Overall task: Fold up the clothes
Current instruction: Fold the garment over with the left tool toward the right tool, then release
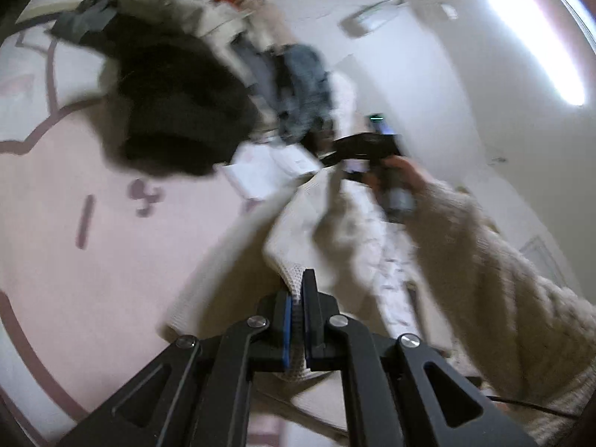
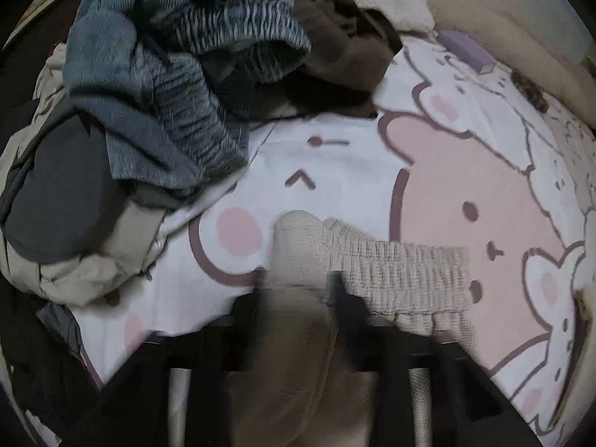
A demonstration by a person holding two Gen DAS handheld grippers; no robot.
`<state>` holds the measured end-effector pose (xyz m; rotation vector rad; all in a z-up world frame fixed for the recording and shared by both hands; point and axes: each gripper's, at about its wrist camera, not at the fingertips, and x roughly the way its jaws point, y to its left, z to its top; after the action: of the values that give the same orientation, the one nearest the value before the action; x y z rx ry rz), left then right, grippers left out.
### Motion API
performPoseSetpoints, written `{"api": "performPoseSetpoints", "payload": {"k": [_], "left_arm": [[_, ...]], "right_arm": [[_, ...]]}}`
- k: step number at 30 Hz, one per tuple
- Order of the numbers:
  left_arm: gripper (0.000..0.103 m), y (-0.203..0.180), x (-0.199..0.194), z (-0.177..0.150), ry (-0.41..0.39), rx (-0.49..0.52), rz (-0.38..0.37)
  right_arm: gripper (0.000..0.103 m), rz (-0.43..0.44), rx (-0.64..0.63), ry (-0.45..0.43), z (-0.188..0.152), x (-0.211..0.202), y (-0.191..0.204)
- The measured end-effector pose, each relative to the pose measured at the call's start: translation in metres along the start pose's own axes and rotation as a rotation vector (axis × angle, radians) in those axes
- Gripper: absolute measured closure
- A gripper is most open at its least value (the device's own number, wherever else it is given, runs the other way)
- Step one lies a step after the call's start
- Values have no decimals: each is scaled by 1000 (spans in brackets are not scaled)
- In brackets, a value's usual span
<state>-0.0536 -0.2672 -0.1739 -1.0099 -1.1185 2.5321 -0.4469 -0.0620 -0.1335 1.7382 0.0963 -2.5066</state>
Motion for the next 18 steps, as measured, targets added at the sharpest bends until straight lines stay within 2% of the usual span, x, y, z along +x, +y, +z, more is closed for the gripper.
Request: {"api": "performPoseSetpoints", "payload": {"k": [1,4,7,9,10,11,12,15,18], "left_arm": [[98,11,5,0,27,-21,32],[98,24,12,-5,67,-56,79],[93,23,3,-5,62,-36,113],[82,20,-5,-2,44,-26,144],[75,17,-10,2,29,-17,175],[61,17,-17,4,11,-3,213],[55,16,-23,4,-4,8,241],[55,19,-38,7,-22,18,282],[51,20,-34,7,16,37,299]], "right_arm": [[14,-2,-10,-4,-4,0,1],[14,-13,-48,-83,-11,-21,-1],[14,126,-54,-161,-28,-62,-18],[14,232,-110,-184,-59,-90,-33],[14,262,-152,-192,-77,-100,-39],[14,292,-206,-204,-103,-110,-47],[14,310,-258,-213,-129,-117,-54],[14,354,-392,-184,-216,-127,-73],[14,394,-391,-68,-291,-112,-90]]}}
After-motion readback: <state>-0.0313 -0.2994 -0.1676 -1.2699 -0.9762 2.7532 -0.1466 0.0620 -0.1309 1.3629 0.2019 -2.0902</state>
